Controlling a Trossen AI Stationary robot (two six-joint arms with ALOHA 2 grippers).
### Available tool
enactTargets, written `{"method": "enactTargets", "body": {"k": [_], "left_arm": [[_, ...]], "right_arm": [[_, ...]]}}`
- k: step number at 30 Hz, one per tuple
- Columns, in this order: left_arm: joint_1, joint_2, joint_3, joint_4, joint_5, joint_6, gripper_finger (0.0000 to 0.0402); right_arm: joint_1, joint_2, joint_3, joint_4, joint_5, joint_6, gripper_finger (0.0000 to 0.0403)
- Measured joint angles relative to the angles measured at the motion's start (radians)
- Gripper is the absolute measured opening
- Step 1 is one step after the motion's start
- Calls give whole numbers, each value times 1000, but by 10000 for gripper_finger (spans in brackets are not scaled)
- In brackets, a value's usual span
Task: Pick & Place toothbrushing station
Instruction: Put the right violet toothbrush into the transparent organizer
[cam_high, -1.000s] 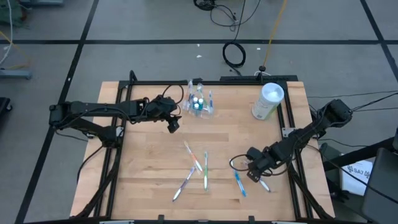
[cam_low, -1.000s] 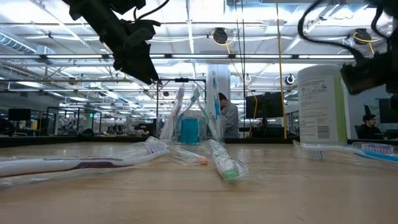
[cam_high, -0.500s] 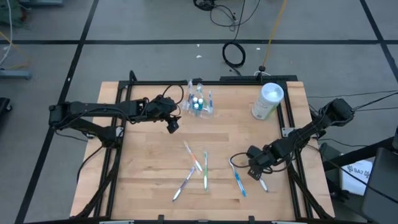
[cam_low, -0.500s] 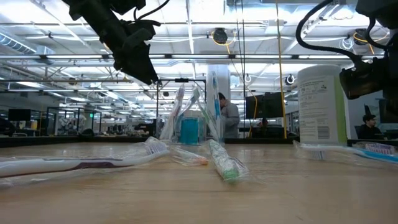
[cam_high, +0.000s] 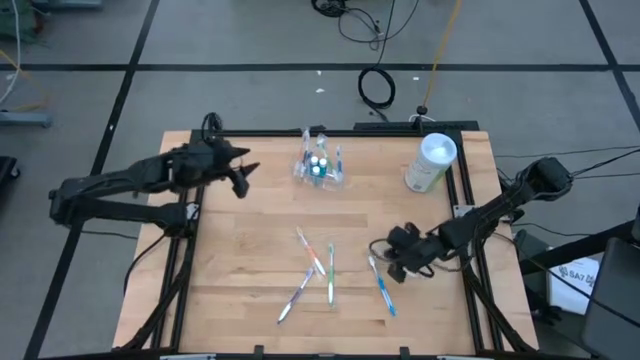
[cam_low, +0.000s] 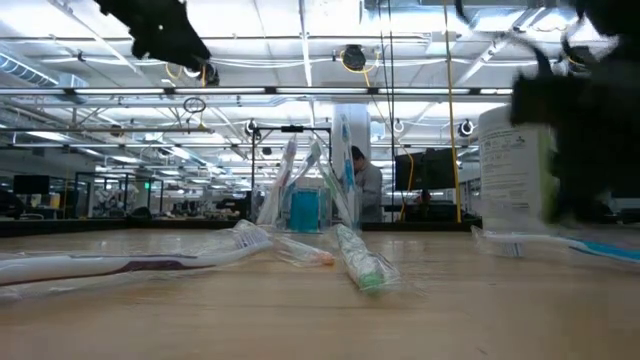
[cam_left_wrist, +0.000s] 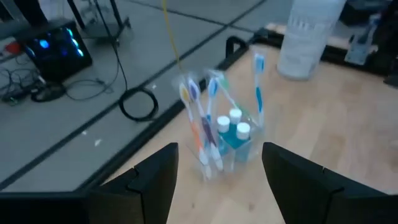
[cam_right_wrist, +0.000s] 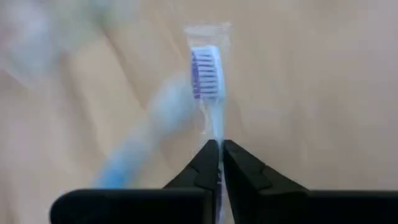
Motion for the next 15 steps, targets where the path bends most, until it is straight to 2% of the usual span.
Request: {"method": "enactTargets", "body": {"k": [5,8,10,12,15], "left_arm": [[-5,-35,0,-36,-16,11,239],[-10,-21,0,-43,-16,11,239],[-13,4,0,-44,-16,10,239],[-17,30,0,-45,-15,16,239],[-17,60,0,-34,-16,34,239]], "right_arm": [[-59,-82,3,284,280,-396,1],[-122,-100,3,579,432,-712,1],[-170,-92,3,812,476,-919,0],[-230,-60,4,1068,459,-1122,1],[-323,15,5,1391,262,-1299,0]]}}
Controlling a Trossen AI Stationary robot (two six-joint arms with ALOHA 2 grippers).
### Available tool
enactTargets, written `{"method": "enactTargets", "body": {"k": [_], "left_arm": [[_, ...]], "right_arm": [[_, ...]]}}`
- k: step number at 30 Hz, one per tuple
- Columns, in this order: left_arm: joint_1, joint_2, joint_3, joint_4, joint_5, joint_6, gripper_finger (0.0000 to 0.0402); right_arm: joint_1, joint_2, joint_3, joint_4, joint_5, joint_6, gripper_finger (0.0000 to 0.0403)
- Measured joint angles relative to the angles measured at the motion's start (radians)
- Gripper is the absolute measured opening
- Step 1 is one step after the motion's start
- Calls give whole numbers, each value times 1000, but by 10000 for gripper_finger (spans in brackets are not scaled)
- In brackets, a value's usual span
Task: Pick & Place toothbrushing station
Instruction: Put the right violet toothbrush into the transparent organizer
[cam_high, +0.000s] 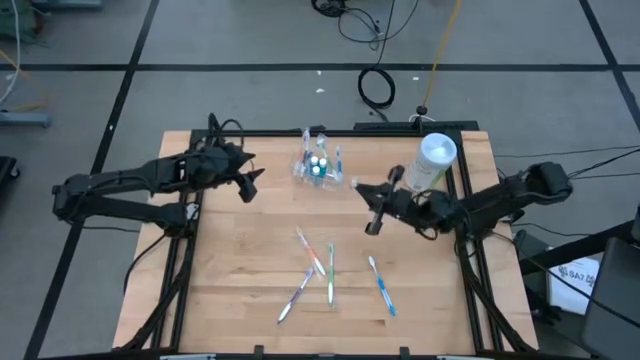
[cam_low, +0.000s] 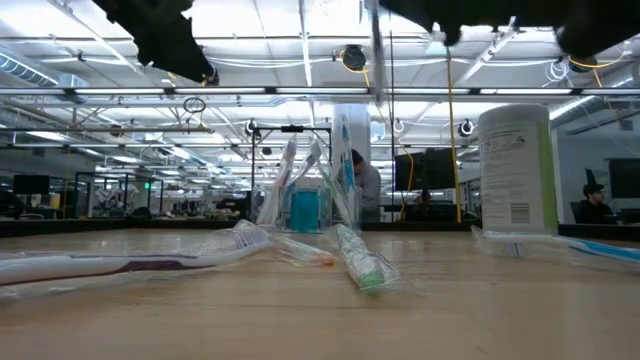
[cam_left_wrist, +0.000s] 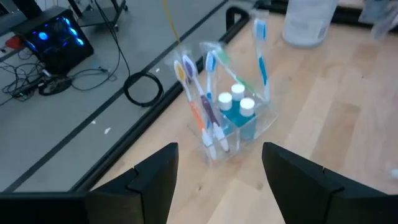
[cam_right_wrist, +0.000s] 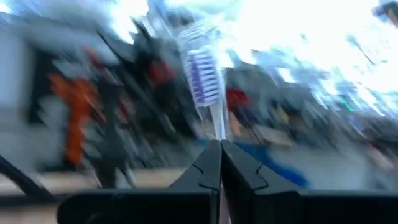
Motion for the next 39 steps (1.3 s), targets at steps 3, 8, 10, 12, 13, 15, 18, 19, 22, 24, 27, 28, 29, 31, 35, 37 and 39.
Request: {"method": "enactTargets", "body": {"k": [3,8,10,12,13,15,18,19,22,24,27,28,29,31,35,37,39], "left_arm": [[0,26,0,14,-1,25,239],[1,44,0,43,-1,38,239],[1,45,0,39,-1,38,239],[1,45,0,40,-1,37,239],[1,45,0,40,-1,37,239],[1,45,0,40,-1,37,239],[1,45,0,40,-1,37,239],[1,45,0,40,-1,37,239],[1,45,0,39,-1,36,239],[1,45,0,33,-1,36,239],[1,45,0,28,-1,35,239],[1,45,0,28,-1,34,239],[1,45,0,28,-1,34,239],[1,45,0,25,-1,33,239],[1,45,0,22,-1,10,239],[1,45,0,22,0,1,239],[1,45,0,22,0,-9,239]], "right_arm": [[-105,95,0,181,-185,33,0],[-263,264,5,292,-209,209,0],[-312,326,16,310,-232,252,0],[-347,379,29,322,-232,259,0],[-364,402,40,324,-230,259,0],[-390,442,56,329,-232,264,0],[-412,488,69,321,-232,323,0],[-414,500,69,321,-232,344,0],[-414,519,69,309,-232,368,0],[-409,518,69,269,-230,367,0],[-401,518,69,181,-181,372,0],[-398,519,69,156,-168,381,0],[-398,519,69,139,-156,393,0],[-396,517,70,103,-151,413,0],[-396,518,70,28,-151,421,0],[-396,517,70,6,-152,422,0],[-395,517,71,-19,-153,422,0]]}}
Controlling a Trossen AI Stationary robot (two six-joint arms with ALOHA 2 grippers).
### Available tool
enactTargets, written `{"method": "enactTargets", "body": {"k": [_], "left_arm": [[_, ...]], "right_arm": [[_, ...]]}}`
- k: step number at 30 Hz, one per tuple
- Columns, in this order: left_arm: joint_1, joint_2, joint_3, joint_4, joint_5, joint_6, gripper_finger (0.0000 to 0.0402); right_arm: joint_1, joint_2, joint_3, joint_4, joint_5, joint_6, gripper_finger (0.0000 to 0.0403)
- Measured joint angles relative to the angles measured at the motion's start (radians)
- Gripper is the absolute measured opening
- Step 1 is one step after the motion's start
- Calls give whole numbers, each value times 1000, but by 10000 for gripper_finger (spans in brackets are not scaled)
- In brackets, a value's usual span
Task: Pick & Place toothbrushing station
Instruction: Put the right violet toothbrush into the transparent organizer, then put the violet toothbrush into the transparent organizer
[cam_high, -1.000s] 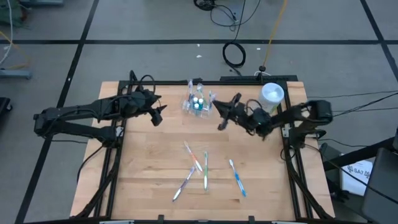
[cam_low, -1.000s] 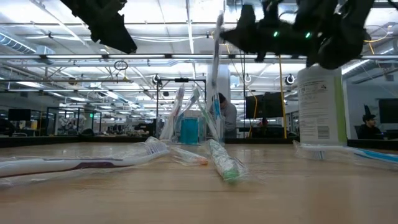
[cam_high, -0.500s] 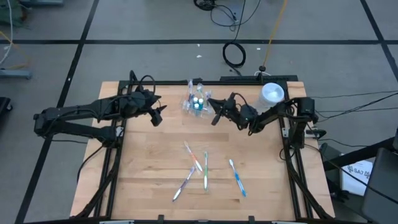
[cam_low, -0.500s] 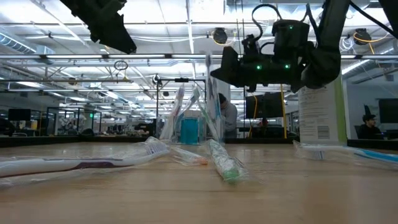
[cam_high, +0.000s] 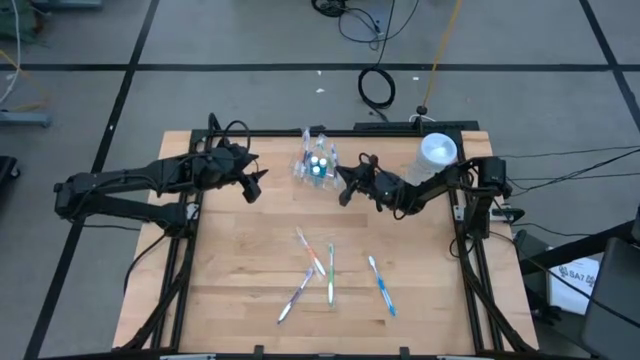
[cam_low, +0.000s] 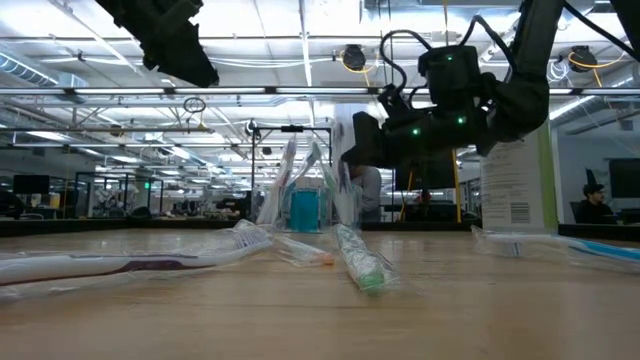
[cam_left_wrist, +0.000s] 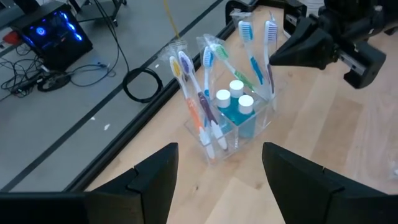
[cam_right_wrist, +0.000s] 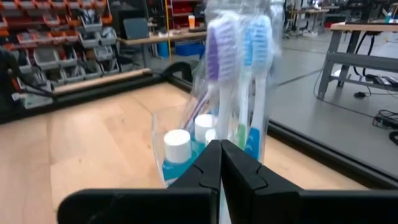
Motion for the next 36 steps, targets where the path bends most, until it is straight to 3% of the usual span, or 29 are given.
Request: {"method": "enactTargets", "body": {"k": [10,25,36], "left_arm": [[-7,0,0,-54,4,-94,239],[-175,124,-1,-43,28,-259,239],[-288,245,-1,36,30,-433,239]], "right_arm": [[3,-52,0,-85,-2,-13,29],[5,-391,-1,-554,-3,-4,132],[94,-582,-1,-748,-26,-4,138]]}}
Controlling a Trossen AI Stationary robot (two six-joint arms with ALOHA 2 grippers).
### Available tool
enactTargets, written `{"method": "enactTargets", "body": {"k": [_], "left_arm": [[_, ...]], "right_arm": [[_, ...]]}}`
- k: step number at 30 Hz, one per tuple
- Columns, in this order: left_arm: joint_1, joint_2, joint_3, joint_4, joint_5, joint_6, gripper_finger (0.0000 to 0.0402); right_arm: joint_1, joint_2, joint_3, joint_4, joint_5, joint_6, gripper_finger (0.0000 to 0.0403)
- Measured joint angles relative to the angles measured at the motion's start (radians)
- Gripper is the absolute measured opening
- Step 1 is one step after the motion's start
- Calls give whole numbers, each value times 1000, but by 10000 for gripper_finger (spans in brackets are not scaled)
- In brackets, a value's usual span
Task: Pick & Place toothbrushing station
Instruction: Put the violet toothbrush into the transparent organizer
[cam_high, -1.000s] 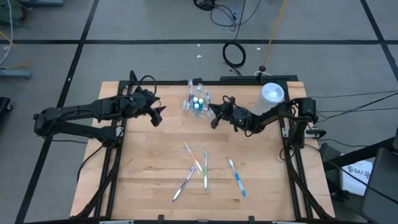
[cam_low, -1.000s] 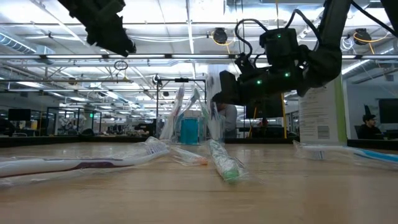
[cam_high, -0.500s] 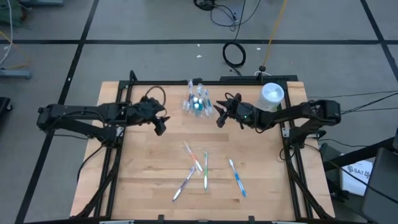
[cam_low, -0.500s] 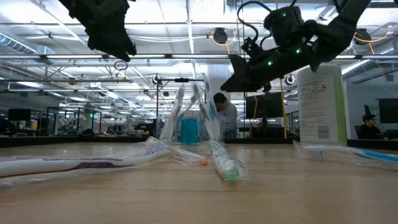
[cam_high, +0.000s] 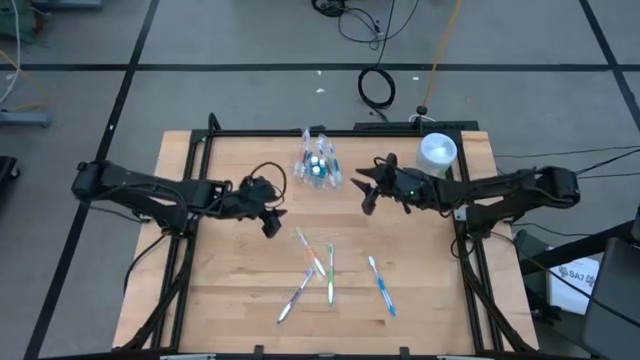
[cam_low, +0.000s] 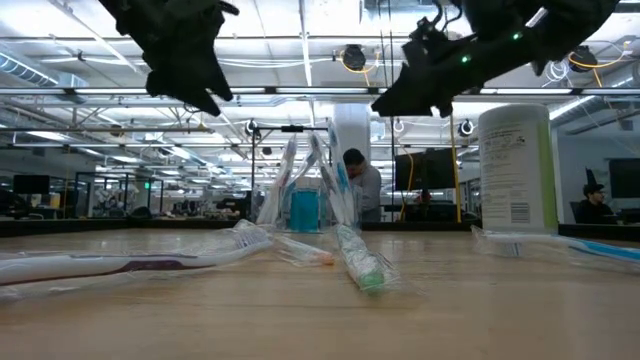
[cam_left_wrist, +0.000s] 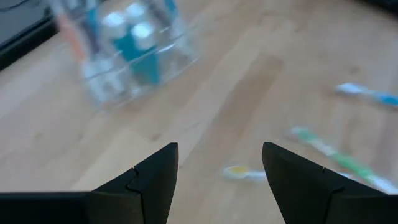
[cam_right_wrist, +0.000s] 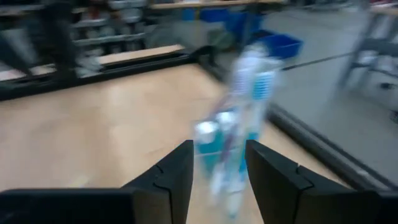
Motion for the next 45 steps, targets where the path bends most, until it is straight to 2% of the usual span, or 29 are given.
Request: {"method": "enactTargets", "body": {"k": [5,8,17,22,28,32,39,45], "left_arm": [[-46,49,1,113,47,27,239],[-68,73,2,179,72,25,239],[-128,169,1,280,105,-31,239],[-164,220,1,310,110,-138,239],[-230,304,2,316,234,-264,239],[-287,381,1,332,279,-335,239],[-372,507,6,478,270,-318,239],[-403,576,27,493,233,-338,239]], "right_arm": [[36,-52,0,-50,-171,69,139],[57,-58,0,-41,-240,89,138],[107,-57,0,-57,-237,134,137],[134,-56,0,-70,-237,134,135],[161,-55,0,-82,-237,132,136],[162,-55,0,-87,-236,131,136],[159,-48,0,-97,-231,131,135],[159,-13,0,-101,-235,132,134]]}}
